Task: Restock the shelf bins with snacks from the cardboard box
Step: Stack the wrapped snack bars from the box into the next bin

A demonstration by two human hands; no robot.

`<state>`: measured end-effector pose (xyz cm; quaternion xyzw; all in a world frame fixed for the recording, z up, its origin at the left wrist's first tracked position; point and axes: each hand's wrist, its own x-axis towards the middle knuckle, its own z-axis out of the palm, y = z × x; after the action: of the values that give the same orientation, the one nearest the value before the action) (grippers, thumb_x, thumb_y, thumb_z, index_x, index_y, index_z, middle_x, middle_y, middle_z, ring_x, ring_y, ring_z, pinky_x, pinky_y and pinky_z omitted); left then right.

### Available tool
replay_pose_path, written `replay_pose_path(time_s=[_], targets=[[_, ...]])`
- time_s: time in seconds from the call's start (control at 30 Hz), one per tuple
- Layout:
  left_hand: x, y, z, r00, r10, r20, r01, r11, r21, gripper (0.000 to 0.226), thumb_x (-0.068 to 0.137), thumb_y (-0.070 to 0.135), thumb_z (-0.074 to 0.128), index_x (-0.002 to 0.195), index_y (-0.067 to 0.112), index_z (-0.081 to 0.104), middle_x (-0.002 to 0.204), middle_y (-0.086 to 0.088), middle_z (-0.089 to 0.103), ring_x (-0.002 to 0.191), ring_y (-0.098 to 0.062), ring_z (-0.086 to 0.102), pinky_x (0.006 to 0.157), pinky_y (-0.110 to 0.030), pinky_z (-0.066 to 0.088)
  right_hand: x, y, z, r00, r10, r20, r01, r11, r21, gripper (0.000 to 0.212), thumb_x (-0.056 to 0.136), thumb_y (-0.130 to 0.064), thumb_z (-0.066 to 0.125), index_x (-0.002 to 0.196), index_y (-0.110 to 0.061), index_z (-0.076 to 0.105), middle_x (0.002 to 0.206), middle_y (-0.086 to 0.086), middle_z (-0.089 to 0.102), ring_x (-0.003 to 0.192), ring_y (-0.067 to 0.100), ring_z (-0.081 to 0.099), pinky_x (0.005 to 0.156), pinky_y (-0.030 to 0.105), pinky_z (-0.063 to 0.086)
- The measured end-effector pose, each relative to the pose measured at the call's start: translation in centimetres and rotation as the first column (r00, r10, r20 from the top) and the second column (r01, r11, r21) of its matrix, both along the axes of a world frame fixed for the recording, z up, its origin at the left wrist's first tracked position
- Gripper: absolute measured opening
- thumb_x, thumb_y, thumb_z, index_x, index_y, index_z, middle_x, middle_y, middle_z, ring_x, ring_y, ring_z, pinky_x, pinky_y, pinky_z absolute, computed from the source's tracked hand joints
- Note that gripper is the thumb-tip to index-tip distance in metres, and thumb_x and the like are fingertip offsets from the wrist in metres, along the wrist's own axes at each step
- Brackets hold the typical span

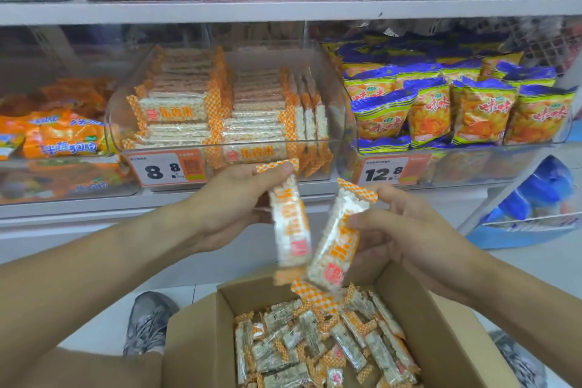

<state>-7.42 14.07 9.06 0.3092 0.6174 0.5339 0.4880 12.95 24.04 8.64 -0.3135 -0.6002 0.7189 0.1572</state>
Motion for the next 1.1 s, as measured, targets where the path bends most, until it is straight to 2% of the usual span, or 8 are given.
replay_pose_path(time_s=[0.2,0.3,0.47,0.53,0.6,0.87,1.0,1.1], targets=[[2.3,0.0,-0.7,0.988,-0.123,0.096,0.129,0.99,-0.061,0.037,0.103,0.037,0.042,0.114,0.006,0.058,0.095,-0.016,0.073,0.078,-0.027,0.068,0.061,-0.03,0.058,-0.5,-0.4,0.1,0.999,0.05,-0.021,-0.051,0.998,-0.039,0.049,0.075,-0.015,0.076,0.118,-0.001,0.056,0.094,0.023,0.075,0.072,0.032,0.07,0.054,0.032,0.057],[2.1,0.0,-1.0,0.984,-0.177,0.02,0.178,0.98,-0.088,0.033,0.103,0.042,0.035,0.102,0.019,0.059,0.081,0.009,0.076,0.07,-0.003,0.07,0.062,-0.018,0.056,-0.4,-0.4,0.2,0.994,0.105,-0.037,-0.107,0.99,-0.086,0.042,0.071,-0.007,0.084,0.105,-0.004,0.059,0.094,0.028,0.073,0.071,0.034,0.072,0.054,0.031,0.058],[1.2,-0.4,0.6,0.849,-0.416,0.326,0.47,0.876,-0.106,0.048,0.096,0.048,0.041,0.098,0.014,0.075,0.11,-0.013,0.072,0.099,-0.026,0.07,0.088,-0.035,0.057,-0.8,-0.3,-0.9,0.994,0.066,-0.086,-0.079,0.984,-0.159,0.035,0.07,-0.003,0.082,0.094,-0.003,0.056,0.096,0.023,0.073,0.076,0.03,0.072,0.058,0.033,0.06],[1.1,-0.4,0.5,0.861,-0.432,0.268,0.47,0.877,-0.099,0.014,0.084,0.019,0.069,0.098,0.016,0.07,0.104,-0.006,0.071,0.09,-0.017,0.069,0.079,-0.029,0.056,-1.1,-0.7,-1.3,0.996,0.05,-0.075,-0.057,0.994,-0.094,0.033,0.066,-0.012,0.083,0.087,-0.004,0.059,0.098,0.019,0.074,0.081,0.025,0.072,0.06,0.032,0.059],[0.4,-0.5,-0.1,0.892,-0.43,0.137,0.448,0.881,-0.153,0.047,0.073,0.007,0.075,0.112,0.016,0.05,0.113,-0.01,0.06,0.092,-0.018,0.066,0.08,-0.033,0.054,-1.2,-0.9,-1.7,0.998,0.049,-0.037,-0.049,0.999,0.012,0.033,0.063,-0.017,0.091,0.081,-0.009,0.065,0.092,0.017,0.073,0.078,0.021,0.068,0.06,0.029,0.056],[-1.5,-3.0,1.2,0.671,-0.628,-0.394,0.523,0.778,-0.348,0.068,0.084,0.018,0.08,0.135,0.035,0.039,0.118,0.009,0.055,0.091,-0.02,0.065,0.068,-0.025,0.05,-2.5,-1.6,-2.3,0.95,0.312,-0.017,-0.299,0.923,0.242,0.067,0.077,-0.012,0.084,0.132,-0.038,0.056,0.125,0.009,0.06,0.104,0.032,0.067,0.082,0.048,0.06],[-3.0,-5.1,2.4,0.714,-0.509,-0.482,0.414,0.861,-0.296,0.072,0.081,0.016,0.08,0.131,0.033,0.031,0.109,0.013,0.059,0.066,-0.007,0.062,0.058,-0.026,0.05,-4.8,-2.6,-1.4,0.917,0.396,0.054,-0.38,0.821,0.427,0.062,0.081,-0.03,0.083,0.133,-0.048,0.054,0.116,0.0,0.063,0.102,0.009,0.063,0.078,0.032,0.053],[-4.9,-7.0,3.6,0.578,-0.377,-0.724,0.288,0.924,-0.251,0.063,0.075,0.041,0.083,0.12,0.042,0.039,0.104,0.018,0.062,0.082,0.001,0.063,0.073,-0.025,0.055,-7.6,-3.5,-0.4,0.92,0.391,-0.013,-0.312,0.754,0.578,0.041,0.081,-0.025,0.084,0.114,-0.032,0.062,0.105,0.002,0.063,0.085,0.017,0.058,0.072,0.04,0.048]])
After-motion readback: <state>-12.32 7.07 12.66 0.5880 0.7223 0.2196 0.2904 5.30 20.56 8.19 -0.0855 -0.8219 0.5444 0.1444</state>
